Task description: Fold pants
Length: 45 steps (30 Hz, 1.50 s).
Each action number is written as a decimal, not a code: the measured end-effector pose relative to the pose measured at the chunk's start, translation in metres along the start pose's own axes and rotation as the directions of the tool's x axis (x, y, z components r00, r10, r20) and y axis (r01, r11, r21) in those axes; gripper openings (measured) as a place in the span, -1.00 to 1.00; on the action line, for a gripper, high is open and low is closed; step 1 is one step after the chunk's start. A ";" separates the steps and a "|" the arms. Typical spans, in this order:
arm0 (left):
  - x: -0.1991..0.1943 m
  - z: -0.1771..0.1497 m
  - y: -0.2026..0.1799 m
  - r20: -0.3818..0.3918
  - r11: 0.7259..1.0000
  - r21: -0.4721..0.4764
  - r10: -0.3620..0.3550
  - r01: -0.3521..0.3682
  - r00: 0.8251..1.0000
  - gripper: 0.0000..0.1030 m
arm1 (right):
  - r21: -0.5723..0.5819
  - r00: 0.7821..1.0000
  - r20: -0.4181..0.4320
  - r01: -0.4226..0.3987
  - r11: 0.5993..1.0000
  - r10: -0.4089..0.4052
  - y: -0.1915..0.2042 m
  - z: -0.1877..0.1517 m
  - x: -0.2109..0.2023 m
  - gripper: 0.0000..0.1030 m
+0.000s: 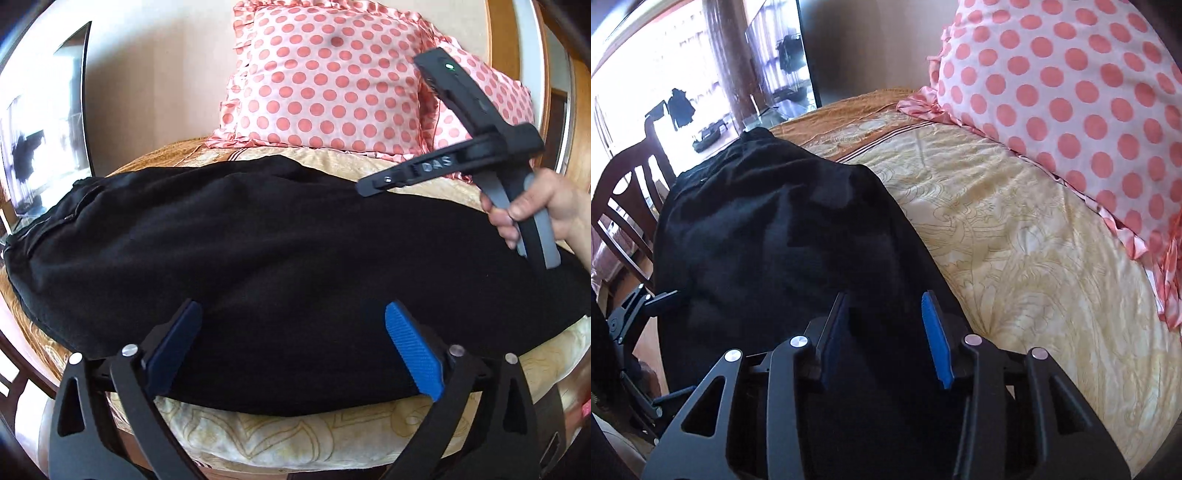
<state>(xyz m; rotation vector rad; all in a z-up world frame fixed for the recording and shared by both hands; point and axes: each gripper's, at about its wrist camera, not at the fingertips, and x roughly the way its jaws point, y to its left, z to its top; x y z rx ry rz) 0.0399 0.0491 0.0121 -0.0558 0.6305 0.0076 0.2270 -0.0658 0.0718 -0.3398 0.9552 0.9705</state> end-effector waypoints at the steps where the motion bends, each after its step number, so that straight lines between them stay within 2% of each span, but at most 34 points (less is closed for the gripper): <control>1: 0.000 0.000 0.000 0.004 1.000 -0.005 0.002 -0.002 1.000 0.96 | 0.003 1.000 -0.006 -0.006 1.000 0.006 -0.001 0.002 0.003 -0.31; 3: 0.000 0.000 0.003 0.009 1.000 -0.021 -0.007 0.007 1.000 0.96 | 0.011 1.000 -0.014 -0.001 1.000 0.001 -0.002 0.007 0.011 -0.31; 7: -0.001 0.001 0.004 0.016 1.000 -0.020 -0.016 0.016 1.000 0.96 | 0.098 0.998 -0.020 -0.061 0.993 0.063 -0.017 0.008 0.019 -0.33; 10: -0.002 -0.002 0.000 0.022 1.000 0.002 0.000 0.000 1.000 0.96 | 0.125 0.994 -0.030 -0.097 0.987 0.101 -0.020 0.006 0.023 -0.58; 11: -0.002 -0.002 -0.001 0.023 1.000 0.004 0.002 -0.002 1.000 0.96 | 0.124 0.996 -0.027 -0.082 0.989 0.086 -0.021 0.005 0.022 -0.79; 12: -0.002 -0.002 -0.001 0.024 1.000 0.006 0.003 -0.003 1.000 0.96 | 0.126 0.996 -0.033 -0.075 0.989 0.080 -0.022 0.005 0.023 -0.91; 14: -0.002 -0.001 -0.001 0.025 1.000 0.005 0.004 -0.005 1.000 0.96 | 0.170 0.995 -0.024 -0.091 0.981 0.096 -0.028 0.006 0.022 -0.97; 19: -0.001 -0.002 -0.001 0.032 1.000 0.016 0.012 -0.013 0.999 0.96 | 0.131 1.000 0.021 -0.001 0.991 -0.002 -0.029 0.017 0.015 -0.98; 22: -0.001 -0.002 -0.001 0.031 1.000 0.019 0.014 -0.014 0.999 0.96 | 0.070 0.997 -0.003 0.071 0.995 -0.071 -0.022 0.020 0.023 -0.98; 24: -0.001 -0.002 -0.001 0.031 1.000 0.019 0.013 -0.013 0.999 0.96 | 0.052 0.996 -0.014 0.088 0.995 -0.088 -0.020 0.018 0.031 -0.97; 27: 0.000 -0.002 -0.002 0.029 0.999 0.028 0.019 -0.020 0.999 0.96 | 0.036 0.994 -0.012 0.111 0.993 -0.110 -0.019 0.014 0.025 -0.95; 30: 0.000 -0.001 -0.002 0.020 0.999 0.040 0.016 -0.017 1.000 0.96 | 0.095 0.987 0.015 0.160 0.982 -0.162 -0.031 0.008 -0.002 -0.93; 33: -0.002 0.002 0.000 0.003 0.999 0.032 -0.010 0.010 1.000 0.96 | 0.213 0.974 0.094 0.183 0.960 -0.206 -0.053 -0.017 -0.050 -0.82; 35: -0.007 0.004 0.002 0.006 0.999 0.008 -0.039 0.039 0.999 0.96 | 0.253 0.964 0.107 0.210 0.944 -0.243 -0.060 -0.044 -0.079 -0.82; 39: -0.012 0.006 -0.007 0.031 0.996 -0.004 -0.083 0.084 0.996 0.96 | 0.290 0.955 0.039 0.269 0.918 -0.293 -0.060 -0.098 -0.104 -0.82; 42: -0.010 0.006 -0.025 0.031 0.994 0.055 -0.099 0.098 0.995 0.96 | 0.279 0.925 -0.046 0.373 0.885 -0.376 -0.064 -0.128 -0.105 -0.82; 43: -0.007 0.006 -0.029 0.020 0.993 0.071 -0.095 0.094 0.995 0.96 | 0.276 0.908 -0.089 0.418 0.866 -0.410 -0.069 -0.140 -0.102 -0.82; 44: -0.002 0.005 -0.033 0.000 0.993 0.083 -0.084 0.084 0.996 0.96 | 0.287 0.906 -0.074 0.419 0.861 -0.416 -0.072 -0.148 -0.103 -0.60; 45: 0.003 0.004 -0.036 -0.021 0.993 0.090 -0.071 0.072 0.997 0.96 | 0.311 0.894 -0.071 0.441 0.842 -0.442 -0.075 -0.157 -0.108 -0.30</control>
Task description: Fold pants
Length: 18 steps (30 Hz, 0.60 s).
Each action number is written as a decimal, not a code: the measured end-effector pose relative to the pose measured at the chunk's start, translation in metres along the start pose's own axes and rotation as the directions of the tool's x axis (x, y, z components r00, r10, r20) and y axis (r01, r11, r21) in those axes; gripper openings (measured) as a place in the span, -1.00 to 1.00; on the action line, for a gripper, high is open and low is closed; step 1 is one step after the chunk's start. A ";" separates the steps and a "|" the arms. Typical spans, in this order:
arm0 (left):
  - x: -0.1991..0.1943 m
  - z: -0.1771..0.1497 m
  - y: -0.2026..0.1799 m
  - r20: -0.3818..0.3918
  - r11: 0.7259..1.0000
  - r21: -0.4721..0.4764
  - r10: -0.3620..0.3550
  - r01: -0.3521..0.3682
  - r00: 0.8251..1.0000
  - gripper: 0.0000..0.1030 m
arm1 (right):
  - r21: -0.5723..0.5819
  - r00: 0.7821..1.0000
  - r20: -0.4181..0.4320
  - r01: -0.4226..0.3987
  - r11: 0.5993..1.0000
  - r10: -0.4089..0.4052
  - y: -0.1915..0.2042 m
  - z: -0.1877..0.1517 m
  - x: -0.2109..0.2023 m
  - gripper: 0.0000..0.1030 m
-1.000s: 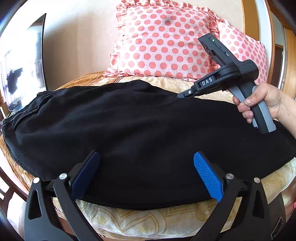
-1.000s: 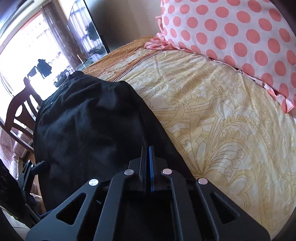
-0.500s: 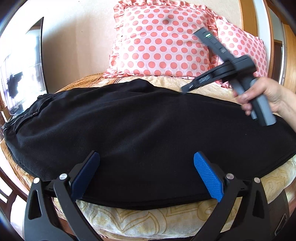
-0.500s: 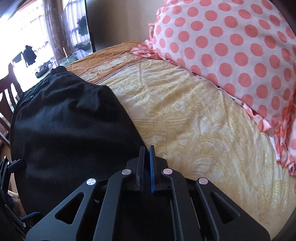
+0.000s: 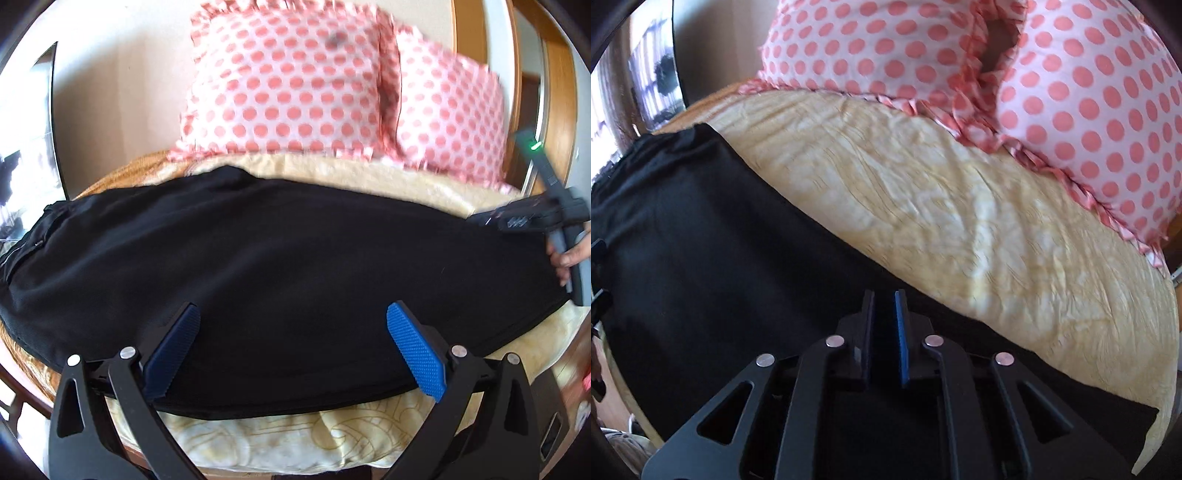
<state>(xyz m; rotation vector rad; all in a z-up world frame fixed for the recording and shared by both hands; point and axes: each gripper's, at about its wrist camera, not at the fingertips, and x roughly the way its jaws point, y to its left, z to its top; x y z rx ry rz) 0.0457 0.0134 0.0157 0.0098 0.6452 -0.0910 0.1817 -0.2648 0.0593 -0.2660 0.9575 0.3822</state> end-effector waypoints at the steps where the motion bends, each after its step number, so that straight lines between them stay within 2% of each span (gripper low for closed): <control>1: 0.003 -0.002 -0.003 -0.003 1.000 0.016 0.021 -0.021 1.000 0.96 | 0.018 0.999 -0.001 0.053 0.998 -0.053 -0.008 -0.004 -0.003 -0.21; 2: 0.004 -0.003 -0.006 0.002 0.999 0.035 0.035 -0.035 0.999 0.97 | 0.034 0.993 0.018 0.117 0.993 -0.118 -0.017 -0.011 -0.012 -0.20; 3: 0.003 -0.003 -0.006 0.005 0.999 0.032 0.035 -0.036 0.999 0.96 | 0.047 0.989 0.031 0.145 0.988 -0.146 -0.023 -0.017 -0.019 -0.20; 6: 0.003 -0.002 -0.003 0.001 1.000 0.019 0.022 -0.022 1.000 0.96 | 0.211 0.978 0.080 0.171 0.963 -0.191 -0.065 -0.049 -0.058 -0.13; 8: 0.004 -0.003 -0.003 0.007 0.999 0.022 0.027 -0.027 1.000 0.97 | 0.358 0.962 0.094 0.206 0.910 -0.255 -0.100 -0.080 -0.089 0.17; 9: 0.005 -0.003 -0.003 0.012 0.999 0.024 0.031 -0.031 0.999 0.97 | 0.417 0.952 0.094 0.227 0.880 -0.290 -0.116 -0.095 -0.102 0.19; 10: 0.004 -0.003 -0.003 0.014 0.999 0.023 0.031 -0.031 0.999 0.97 | 0.494 0.937 0.076 0.261 0.830 -0.340 -0.138 -0.115 -0.118 0.19; 13: 0.004 -0.002 -0.002 0.013 0.999 0.027 0.027 -0.027 1.000 0.97 | 0.605 0.912 0.037 0.304 0.736 -0.408 -0.180 -0.158 -0.143 0.19; 15: 0.006 -0.001 -0.002 0.011 0.999 0.030 0.025 -0.025 1.000 0.97 | 0.616 0.912 0.034 0.303 0.727 -0.410 -0.189 -0.164 -0.150 0.19; 18: 0.006 -0.001 -0.002 0.013 0.999 0.028 0.028 -0.029 1.000 0.97 | 0.516 0.926 0.097 0.266 0.814 -0.364 -0.176 -0.142 -0.145 0.19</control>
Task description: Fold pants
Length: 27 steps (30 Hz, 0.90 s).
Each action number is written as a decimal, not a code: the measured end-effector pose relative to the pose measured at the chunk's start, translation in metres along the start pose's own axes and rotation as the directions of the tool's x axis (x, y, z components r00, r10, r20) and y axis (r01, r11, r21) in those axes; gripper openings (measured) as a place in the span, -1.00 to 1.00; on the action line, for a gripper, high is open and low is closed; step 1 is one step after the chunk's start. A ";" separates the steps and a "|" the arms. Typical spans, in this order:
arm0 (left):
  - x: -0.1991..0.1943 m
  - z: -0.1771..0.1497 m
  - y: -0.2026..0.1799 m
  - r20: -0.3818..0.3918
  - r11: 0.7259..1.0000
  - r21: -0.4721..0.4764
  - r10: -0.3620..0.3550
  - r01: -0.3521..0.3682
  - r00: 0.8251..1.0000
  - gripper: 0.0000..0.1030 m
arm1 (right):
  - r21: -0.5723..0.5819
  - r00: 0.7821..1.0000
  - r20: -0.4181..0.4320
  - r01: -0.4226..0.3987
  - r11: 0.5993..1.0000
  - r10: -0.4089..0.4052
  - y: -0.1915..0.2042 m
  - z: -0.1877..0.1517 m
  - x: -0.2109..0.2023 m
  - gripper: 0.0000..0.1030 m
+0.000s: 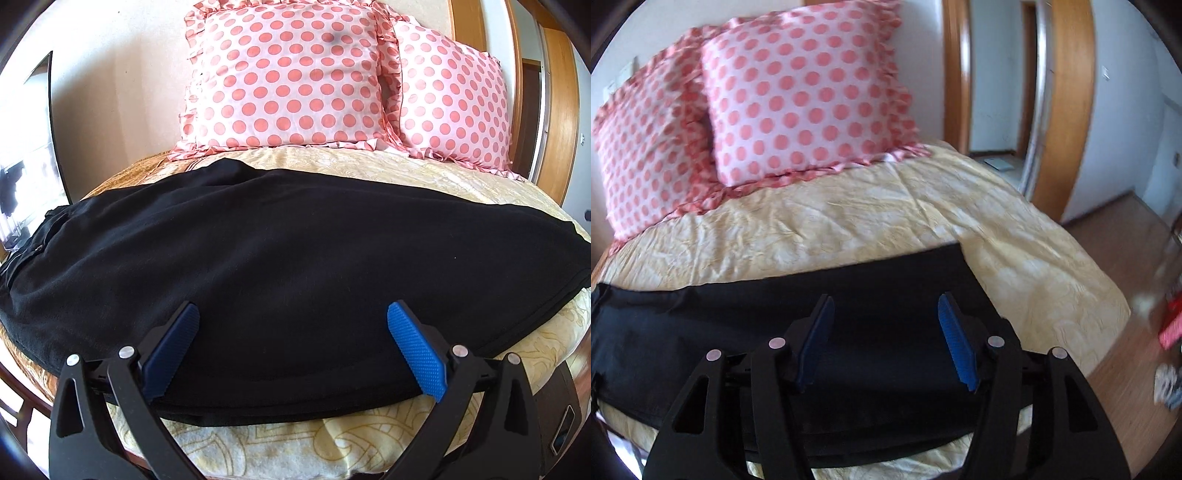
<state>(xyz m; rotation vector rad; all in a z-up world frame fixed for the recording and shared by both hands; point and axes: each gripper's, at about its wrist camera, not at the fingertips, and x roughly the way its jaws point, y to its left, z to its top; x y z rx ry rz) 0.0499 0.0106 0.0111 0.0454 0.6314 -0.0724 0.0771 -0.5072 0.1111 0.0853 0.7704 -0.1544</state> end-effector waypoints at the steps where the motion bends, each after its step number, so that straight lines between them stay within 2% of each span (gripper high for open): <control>1: 0.000 0.000 0.000 0.002 1.000 -0.003 0.003 -0.003 1.000 0.97 | -0.043 1.000 0.001 -0.030 0.999 0.031 0.017 0.003 0.001 0.19; 3: 0.000 -0.001 0.000 0.006 1.000 -0.007 0.006 -0.006 1.000 0.97 | -0.139 0.995 -0.004 -0.099 0.985 0.099 0.058 0.009 0.010 0.18; 6: 0.000 -0.001 -0.001 0.010 1.000 -0.011 0.011 -0.011 1.000 0.97 | -0.288 0.977 -0.058 -0.212 0.934 0.204 0.130 0.016 0.036 0.18; 8: 0.001 -0.001 -0.001 0.011 1.000 -0.011 0.011 -0.011 1.000 0.97 | -0.359 0.970 -0.105 -0.242 0.901 0.219 0.164 0.014 0.052 0.18; 10: 0.001 -0.001 -0.001 0.012 1.000 -0.009 0.010 -0.010 1.000 0.97 | -0.437 0.972 -0.148 -0.230 0.870 0.183 0.189 0.006 0.066 0.18; 11: 0.000 -0.001 -0.001 0.012 1.000 -0.008 0.010 -0.010 1.000 0.97 | -0.480 0.979 -0.160 -0.191 0.856 0.129 0.199 0.002 0.074 0.18; 13: 0.000 -0.001 -0.001 0.016 1.000 -0.005 0.007 -0.007 1.000 0.97 | -0.510 0.989 -0.129 -0.127 0.851 0.070 0.200 0.000 0.082 0.20; 14: -0.001 -0.002 -0.001 0.018 1.000 -0.005 0.007 -0.007 1.000 0.97 | -0.509 0.993 -0.118 -0.088 0.856 0.031 0.198 0.002 0.086 0.31; 16: -0.001 -0.002 -0.002 0.025 1.000 -0.003 0.008 -0.007 1.000 0.97 | -0.487 0.994 -0.102 -0.024 0.873 -0.030 0.185 0.007 0.091 0.33; 18: -0.001 -0.002 -0.001 0.028 1.000 0.000 0.005 -0.005 1.000 0.97 | -0.427 0.995 -0.099 -0.032 0.904 -0.012 0.165 0.010 0.083 0.33; 20: -0.001 -0.003 -0.001 0.031 1.000 0.000 0.003 -0.003 1.000 0.97 | -0.319 0.996 -0.085 -0.033 0.947 0.006 0.129 0.010 0.064 0.33; 22: -0.001 -0.003 -0.001 0.034 1.000 -0.001 0.005 -0.005 0.999 0.97 | -0.154 0.997 -0.077 -0.017 0.988 0.005 0.080 0.009 0.042 0.33; 24: -0.001 -0.002 -0.001 0.035 1.000 0.002 0.003 -0.003 0.999 0.97 | -0.014 0.997 -0.077 0.005 1.000 -0.006 0.037 0.003 0.024 0.33; 27: -0.001 -0.002 -0.001 0.036 1.000 0.008 -0.005 0.005 0.999 0.97 | 0.197 0.993 -0.106 0.073 0.978 -0.052 -0.034 -0.018 0.003 0.31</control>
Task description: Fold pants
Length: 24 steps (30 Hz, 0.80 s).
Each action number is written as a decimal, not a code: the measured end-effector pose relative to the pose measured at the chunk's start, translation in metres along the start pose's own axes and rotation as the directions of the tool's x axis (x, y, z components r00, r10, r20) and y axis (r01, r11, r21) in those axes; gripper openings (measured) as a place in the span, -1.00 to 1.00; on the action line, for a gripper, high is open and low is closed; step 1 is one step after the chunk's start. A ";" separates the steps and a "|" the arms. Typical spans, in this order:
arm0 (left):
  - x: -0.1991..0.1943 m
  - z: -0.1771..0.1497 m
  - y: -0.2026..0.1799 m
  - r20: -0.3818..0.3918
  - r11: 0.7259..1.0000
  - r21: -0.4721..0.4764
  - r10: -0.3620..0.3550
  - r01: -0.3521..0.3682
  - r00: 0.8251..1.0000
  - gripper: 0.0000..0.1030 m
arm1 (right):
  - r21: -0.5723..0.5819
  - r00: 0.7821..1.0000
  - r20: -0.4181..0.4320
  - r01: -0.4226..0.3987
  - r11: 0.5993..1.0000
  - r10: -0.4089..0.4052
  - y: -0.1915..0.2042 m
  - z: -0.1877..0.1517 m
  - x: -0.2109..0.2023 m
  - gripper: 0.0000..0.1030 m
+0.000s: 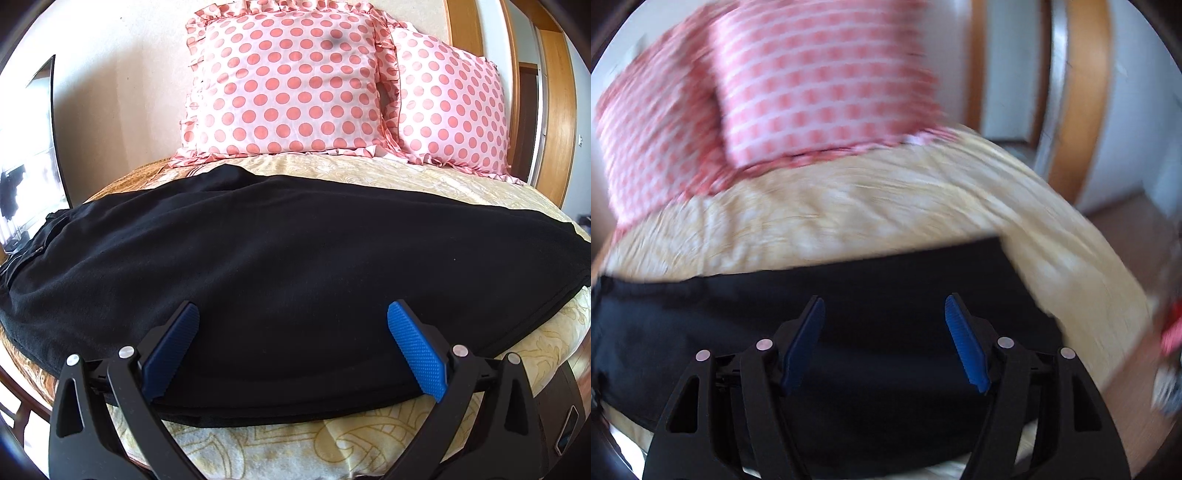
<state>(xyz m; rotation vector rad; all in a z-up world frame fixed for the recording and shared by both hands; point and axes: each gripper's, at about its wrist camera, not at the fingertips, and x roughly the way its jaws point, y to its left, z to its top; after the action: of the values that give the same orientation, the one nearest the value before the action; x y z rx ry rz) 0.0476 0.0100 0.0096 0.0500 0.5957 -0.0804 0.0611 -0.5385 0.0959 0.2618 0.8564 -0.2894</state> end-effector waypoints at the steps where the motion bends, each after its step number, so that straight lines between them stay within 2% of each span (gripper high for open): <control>1: 0.000 0.000 0.000 0.000 1.000 0.001 -0.002 0.002 1.000 0.97 | 0.082 1.000 -0.004 0.027 0.996 -0.027 -0.028 -0.004 -0.004 0.29; 4: 0.001 0.000 0.000 0.002 1.000 0.003 -0.005 0.005 1.000 0.97 | 0.258 1.000 -0.008 0.011 0.966 -0.010 -0.082 -0.018 -0.014 0.23; 7: 0.001 0.000 0.000 0.004 1.000 0.001 -0.002 0.002 1.000 0.97 | 0.325 0.999 -0.024 -0.018 0.946 0.028 -0.104 -0.026 -0.010 0.13; 10: 0.001 0.000 0.000 0.002 1.000 0.003 -0.004 0.004 1.000 0.97 | 0.361 0.997 -0.035 -0.051 0.931 0.068 -0.109 -0.036 -0.007 0.10; 15: 0.002 0.001 0.000 -0.005 1.000 0.000 -0.003 0.003 1.000 0.97 | 0.422 0.998 -0.023 -0.048 0.906 0.064 -0.110 -0.042 -0.011 -0.04; 19: 0.002 0.001 0.000 -0.004 1.000 0.000 -0.003 0.003 1.000 0.97 | 0.477 0.998 -0.007 -0.055 0.877 0.066 -0.114 -0.051 -0.017 -0.05; 22: 0.002 0.001 0.000 -0.002 1.000 0.001 -0.004 0.004 1.000 0.97 | 0.492 0.992 0.003 -0.112 0.863 0.127 -0.112 -0.052 -0.015 -0.05; 24: 0.002 0.001 0.000 -0.001 1.000 0.002 -0.005 0.005 1.000 0.97 | 0.524 0.983 0.023 -0.168 0.835 0.184 -0.112 -0.054 -0.012 -0.05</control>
<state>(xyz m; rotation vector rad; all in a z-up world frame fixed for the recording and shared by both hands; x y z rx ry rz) 0.0502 0.0095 0.0090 0.0504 0.5963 -0.0860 -0.0234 -0.6226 0.0587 0.8566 0.7614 -0.3442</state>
